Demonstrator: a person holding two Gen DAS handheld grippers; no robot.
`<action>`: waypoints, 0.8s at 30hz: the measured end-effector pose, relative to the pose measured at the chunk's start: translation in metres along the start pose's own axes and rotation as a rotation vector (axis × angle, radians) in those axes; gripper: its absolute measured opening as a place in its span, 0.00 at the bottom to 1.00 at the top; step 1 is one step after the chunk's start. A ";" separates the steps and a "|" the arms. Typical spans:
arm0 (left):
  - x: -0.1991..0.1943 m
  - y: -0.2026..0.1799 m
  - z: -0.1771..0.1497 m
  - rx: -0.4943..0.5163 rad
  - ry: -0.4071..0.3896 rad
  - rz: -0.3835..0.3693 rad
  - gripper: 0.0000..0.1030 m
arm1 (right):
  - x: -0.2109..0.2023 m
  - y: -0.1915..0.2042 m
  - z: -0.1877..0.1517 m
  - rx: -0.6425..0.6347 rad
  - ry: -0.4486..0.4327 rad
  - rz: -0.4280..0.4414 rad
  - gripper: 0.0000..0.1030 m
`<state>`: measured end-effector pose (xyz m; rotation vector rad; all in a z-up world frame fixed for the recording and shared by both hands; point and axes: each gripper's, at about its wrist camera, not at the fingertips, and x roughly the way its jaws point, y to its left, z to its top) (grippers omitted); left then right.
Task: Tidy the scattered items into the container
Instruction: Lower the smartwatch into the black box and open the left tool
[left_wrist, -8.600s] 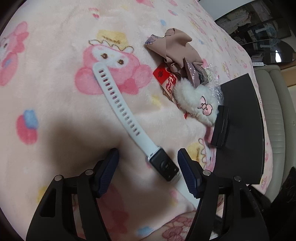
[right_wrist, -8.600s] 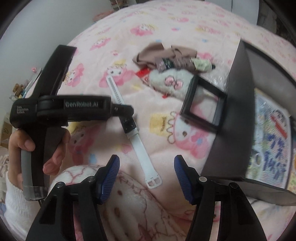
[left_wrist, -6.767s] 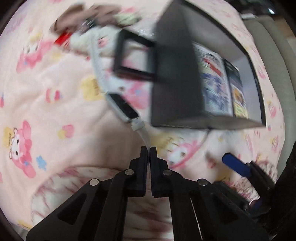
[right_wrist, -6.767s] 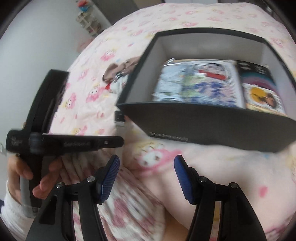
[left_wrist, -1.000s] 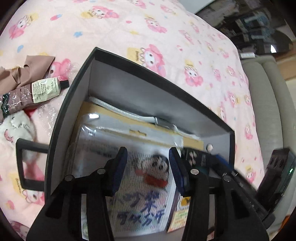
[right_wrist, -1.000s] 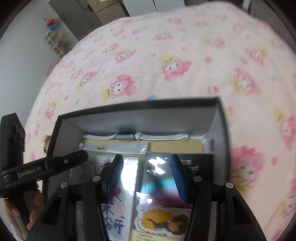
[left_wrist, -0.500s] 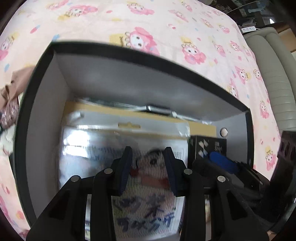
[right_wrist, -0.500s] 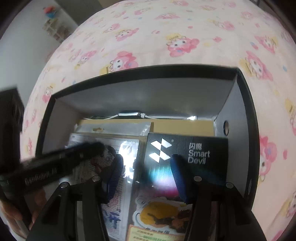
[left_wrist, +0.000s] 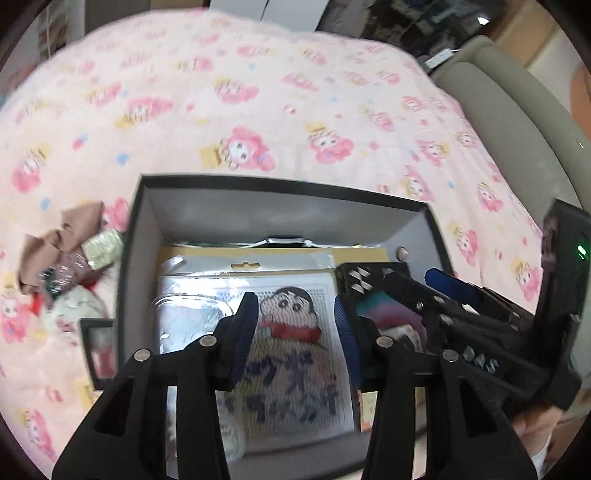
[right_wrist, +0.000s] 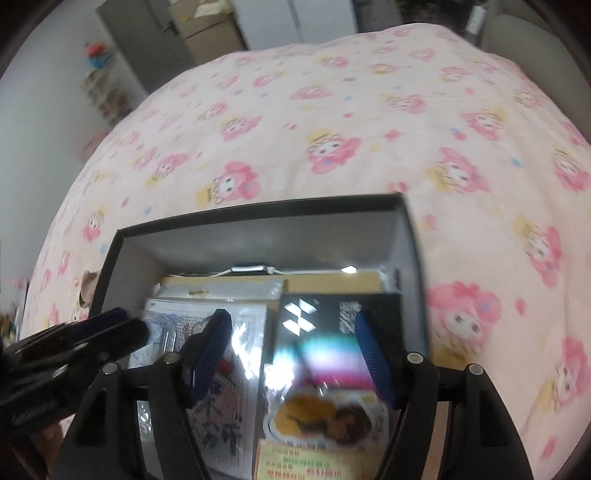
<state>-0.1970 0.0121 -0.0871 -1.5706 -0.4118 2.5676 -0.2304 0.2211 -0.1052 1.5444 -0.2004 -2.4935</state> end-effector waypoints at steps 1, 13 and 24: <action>-0.007 -0.003 -0.004 0.013 -0.011 0.005 0.46 | -0.005 0.000 -0.004 0.003 -0.004 -0.010 0.65; -0.069 -0.026 -0.059 0.098 -0.045 -0.018 0.48 | -0.071 0.033 -0.069 -0.072 -0.132 -0.056 0.65; -0.108 -0.031 -0.108 0.147 -0.063 -0.042 0.48 | -0.118 0.052 -0.125 -0.040 -0.225 -0.147 0.65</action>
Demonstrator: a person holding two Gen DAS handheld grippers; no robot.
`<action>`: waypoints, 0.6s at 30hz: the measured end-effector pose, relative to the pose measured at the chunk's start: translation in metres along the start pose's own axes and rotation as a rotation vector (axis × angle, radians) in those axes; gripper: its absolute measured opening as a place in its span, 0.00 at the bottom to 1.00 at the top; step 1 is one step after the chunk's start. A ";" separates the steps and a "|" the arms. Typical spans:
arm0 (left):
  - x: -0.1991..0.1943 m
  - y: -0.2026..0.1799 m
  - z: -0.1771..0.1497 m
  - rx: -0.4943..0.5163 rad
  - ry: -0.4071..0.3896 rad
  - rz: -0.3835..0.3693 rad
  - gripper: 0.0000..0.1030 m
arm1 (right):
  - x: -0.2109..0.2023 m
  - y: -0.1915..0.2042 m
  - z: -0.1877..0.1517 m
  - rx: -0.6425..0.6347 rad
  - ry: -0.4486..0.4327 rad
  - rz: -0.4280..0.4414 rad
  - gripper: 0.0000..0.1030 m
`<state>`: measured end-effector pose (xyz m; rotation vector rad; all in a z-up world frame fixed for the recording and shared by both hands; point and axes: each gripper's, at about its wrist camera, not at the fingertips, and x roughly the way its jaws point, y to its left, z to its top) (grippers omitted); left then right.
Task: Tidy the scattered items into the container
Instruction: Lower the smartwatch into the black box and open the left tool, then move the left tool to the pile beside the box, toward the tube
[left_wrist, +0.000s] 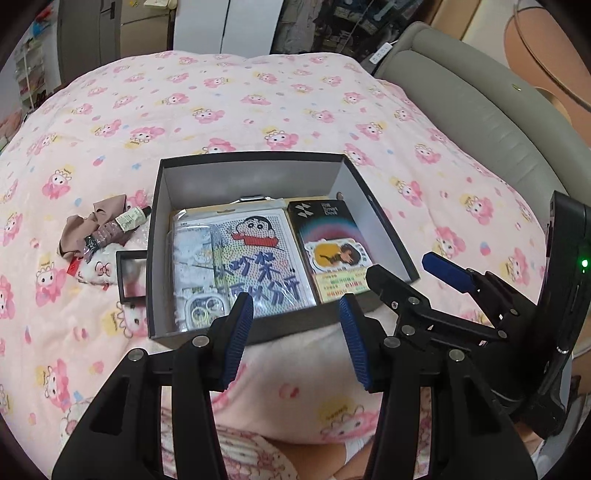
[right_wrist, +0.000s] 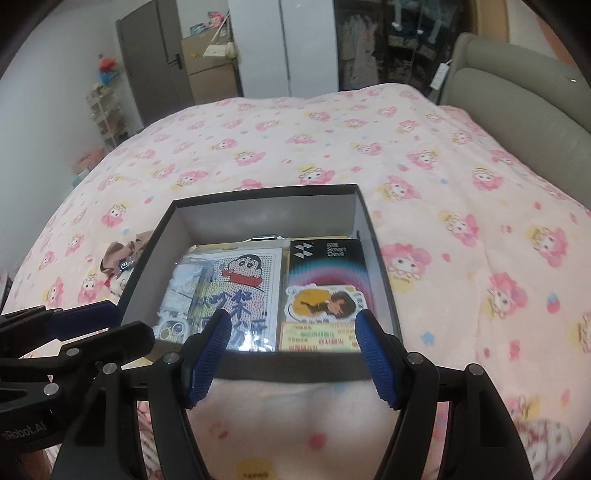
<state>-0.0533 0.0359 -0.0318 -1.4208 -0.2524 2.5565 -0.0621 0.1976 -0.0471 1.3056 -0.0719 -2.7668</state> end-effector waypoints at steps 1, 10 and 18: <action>-0.004 -0.001 -0.002 0.007 -0.008 -0.002 0.48 | -0.005 0.001 -0.003 0.005 -0.005 -0.007 0.65; -0.038 0.007 -0.018 0.014 -0.053 -0.034 0.48 | -0.039 0.021 -0.013 -0.019 -0.053 -0.030 0.65; -0.060 0.055 -0.038 -0.062 -0.062 -0.014 0.48 | -0.041 0.070 -0.016 -0.061 -0.044 -0.014 0.65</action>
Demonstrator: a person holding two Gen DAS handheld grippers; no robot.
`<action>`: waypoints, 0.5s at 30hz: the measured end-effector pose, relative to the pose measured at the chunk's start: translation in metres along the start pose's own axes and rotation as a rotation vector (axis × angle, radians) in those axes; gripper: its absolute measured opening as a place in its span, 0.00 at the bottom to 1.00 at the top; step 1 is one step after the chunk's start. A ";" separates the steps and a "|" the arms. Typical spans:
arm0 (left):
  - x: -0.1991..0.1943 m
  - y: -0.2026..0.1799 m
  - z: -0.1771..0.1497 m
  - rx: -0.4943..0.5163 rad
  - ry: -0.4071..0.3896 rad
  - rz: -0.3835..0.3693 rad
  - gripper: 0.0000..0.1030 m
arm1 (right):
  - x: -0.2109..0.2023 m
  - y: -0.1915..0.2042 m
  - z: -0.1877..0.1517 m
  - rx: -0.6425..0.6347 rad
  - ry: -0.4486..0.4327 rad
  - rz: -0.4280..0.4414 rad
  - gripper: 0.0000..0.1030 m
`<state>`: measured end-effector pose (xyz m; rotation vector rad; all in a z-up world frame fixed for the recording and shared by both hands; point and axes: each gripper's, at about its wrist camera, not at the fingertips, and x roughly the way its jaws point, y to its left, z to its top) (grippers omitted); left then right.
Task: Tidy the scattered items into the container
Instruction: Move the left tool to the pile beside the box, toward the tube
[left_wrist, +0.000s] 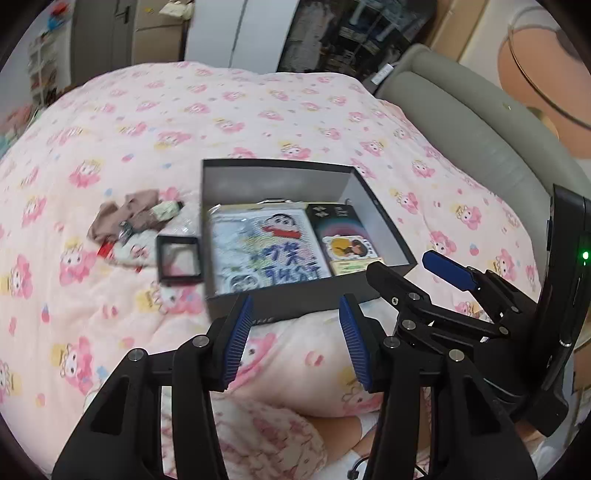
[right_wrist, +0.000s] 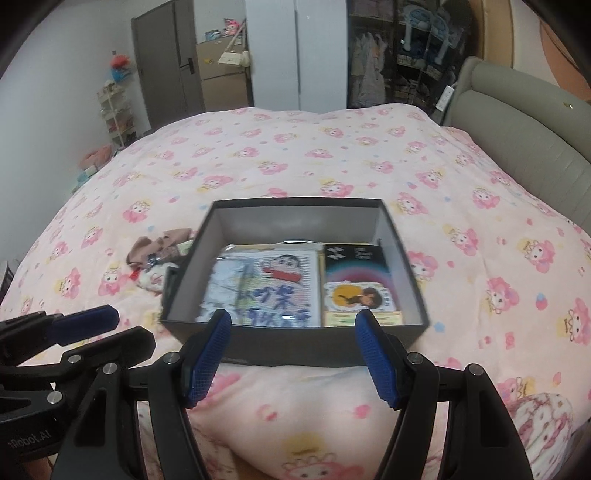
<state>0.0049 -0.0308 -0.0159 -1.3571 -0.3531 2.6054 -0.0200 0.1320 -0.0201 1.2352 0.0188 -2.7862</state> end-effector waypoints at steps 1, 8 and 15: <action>-0.003 0.006 -0.003 -0.006 -0.004 0.009 0.48 | 0.001 0.008 0.000 -0.016 0.002 0.006 0.65; -0.015 0.053 -0.019 -0.077 -0.005 0.061 0.44 | 0.015 0.060 -0.004 -0.080 0.043 0.048 0.65; -0.026 0.109 -0.032 -0.204 -0.031 0.095 0.44 | 0.037 0.108 -0.004 -0.097 0.096 0.132 0.65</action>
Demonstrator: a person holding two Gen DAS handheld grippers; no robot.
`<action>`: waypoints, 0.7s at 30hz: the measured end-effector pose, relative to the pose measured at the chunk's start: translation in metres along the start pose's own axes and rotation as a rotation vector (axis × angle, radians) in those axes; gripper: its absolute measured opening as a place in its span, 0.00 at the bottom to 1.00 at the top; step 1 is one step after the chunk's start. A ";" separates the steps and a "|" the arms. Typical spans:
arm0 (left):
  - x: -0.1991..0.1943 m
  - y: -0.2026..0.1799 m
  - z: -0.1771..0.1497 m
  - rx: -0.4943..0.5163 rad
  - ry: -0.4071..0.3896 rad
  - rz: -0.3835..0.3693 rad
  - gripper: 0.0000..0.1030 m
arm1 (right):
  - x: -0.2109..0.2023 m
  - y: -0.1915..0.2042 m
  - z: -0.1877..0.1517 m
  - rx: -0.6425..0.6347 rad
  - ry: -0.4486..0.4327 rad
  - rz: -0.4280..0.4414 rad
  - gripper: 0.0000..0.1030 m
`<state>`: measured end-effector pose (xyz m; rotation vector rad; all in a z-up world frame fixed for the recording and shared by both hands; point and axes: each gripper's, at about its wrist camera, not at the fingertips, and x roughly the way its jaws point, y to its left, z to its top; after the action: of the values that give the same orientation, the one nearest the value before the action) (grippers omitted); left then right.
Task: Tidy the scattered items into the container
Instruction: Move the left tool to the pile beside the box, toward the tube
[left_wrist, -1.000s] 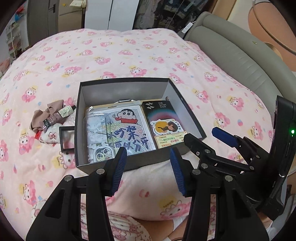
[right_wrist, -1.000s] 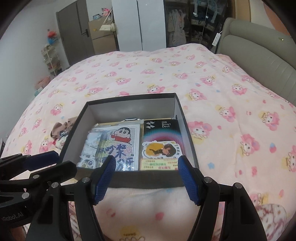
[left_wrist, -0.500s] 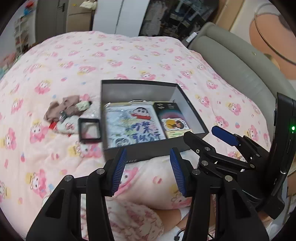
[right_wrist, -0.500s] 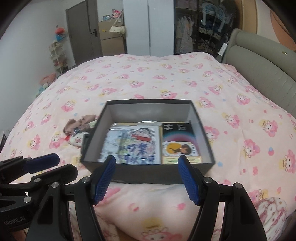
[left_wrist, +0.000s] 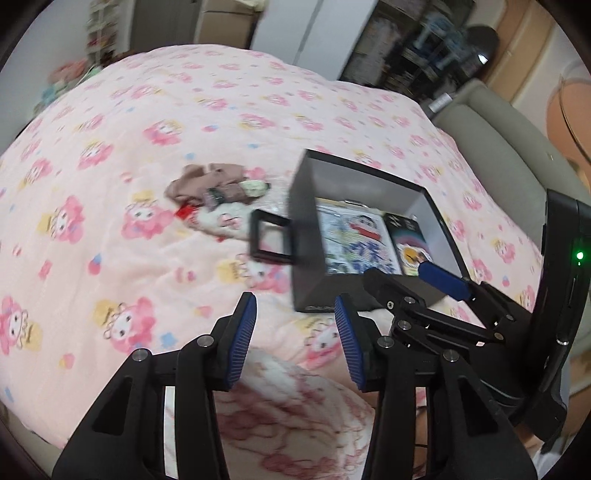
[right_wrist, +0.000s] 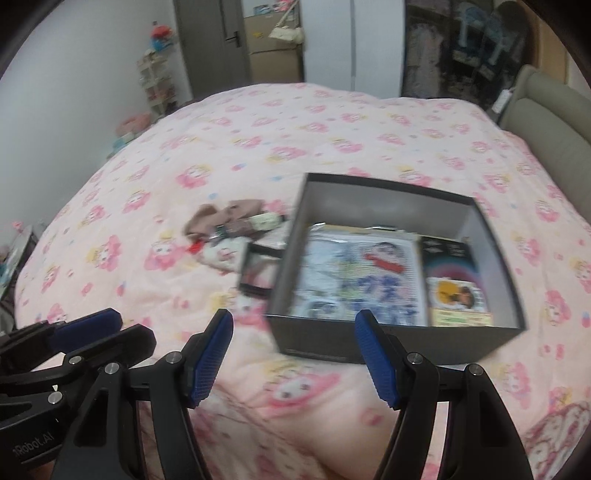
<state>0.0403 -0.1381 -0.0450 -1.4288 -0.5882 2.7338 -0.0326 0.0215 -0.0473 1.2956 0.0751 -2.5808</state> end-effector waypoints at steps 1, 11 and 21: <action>0.001 0.009 0.000 -0.014 0.001 0.003 0.44 | 0.005 0.007 0.001 -0.011 0.010 0.014 0.65; 0.028 0.067 0.014 -0.070 0.042 -0.008 0.45 | 0.069 0.043 0.011 0.008 0.126 0.140 0.65; 0.081 0.127 0.067 -0.203 0.041 -0.078 0.47 | 0.113 0.051 0.077 0.042 0.073 0.169 0.65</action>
<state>-0.0383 -0.2643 -0.1163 -1.4610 -0.9222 2.6419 -0.1447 -0.0624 -0.0878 1.3488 -0.0725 -2.4060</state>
